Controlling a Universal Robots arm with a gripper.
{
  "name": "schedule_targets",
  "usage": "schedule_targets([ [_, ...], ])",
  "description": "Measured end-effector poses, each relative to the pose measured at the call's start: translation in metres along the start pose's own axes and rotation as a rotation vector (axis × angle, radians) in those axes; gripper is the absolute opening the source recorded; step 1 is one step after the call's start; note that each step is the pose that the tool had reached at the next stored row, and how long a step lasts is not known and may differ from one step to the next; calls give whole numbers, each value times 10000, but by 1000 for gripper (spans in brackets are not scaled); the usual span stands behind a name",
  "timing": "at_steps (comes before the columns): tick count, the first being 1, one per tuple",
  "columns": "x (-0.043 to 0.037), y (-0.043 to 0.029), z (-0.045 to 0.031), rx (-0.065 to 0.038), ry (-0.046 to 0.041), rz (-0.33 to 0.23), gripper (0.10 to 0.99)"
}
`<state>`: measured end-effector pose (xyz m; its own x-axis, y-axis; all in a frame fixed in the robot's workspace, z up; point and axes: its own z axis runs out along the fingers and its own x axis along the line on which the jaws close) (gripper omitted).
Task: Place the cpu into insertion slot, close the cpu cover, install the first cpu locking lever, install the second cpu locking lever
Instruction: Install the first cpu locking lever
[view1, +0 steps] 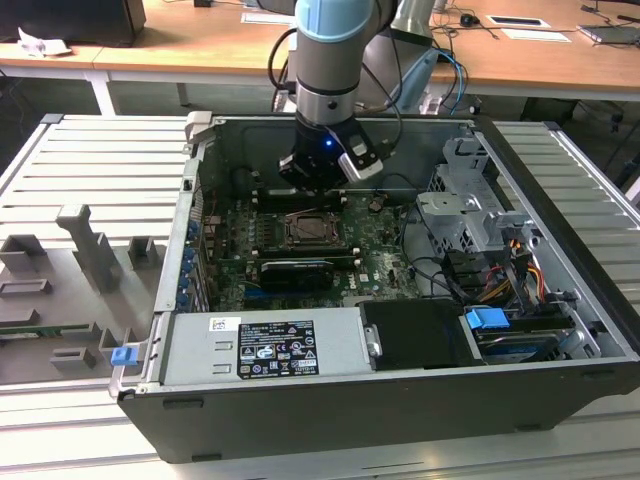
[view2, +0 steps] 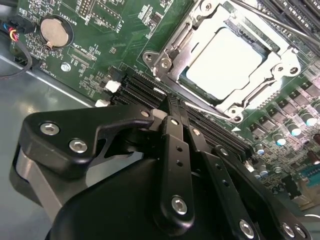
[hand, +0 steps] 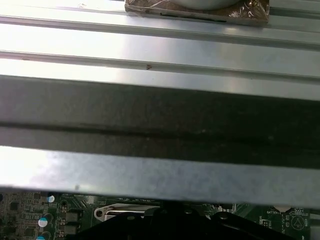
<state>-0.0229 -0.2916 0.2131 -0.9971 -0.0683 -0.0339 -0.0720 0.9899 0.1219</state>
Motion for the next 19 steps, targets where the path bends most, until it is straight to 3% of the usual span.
schedule_targets([
  [10, -12, -11, 78, 6, 1, -1, 106],
  [19, -13, -14, 105, 93, 8, -3, 106],
])
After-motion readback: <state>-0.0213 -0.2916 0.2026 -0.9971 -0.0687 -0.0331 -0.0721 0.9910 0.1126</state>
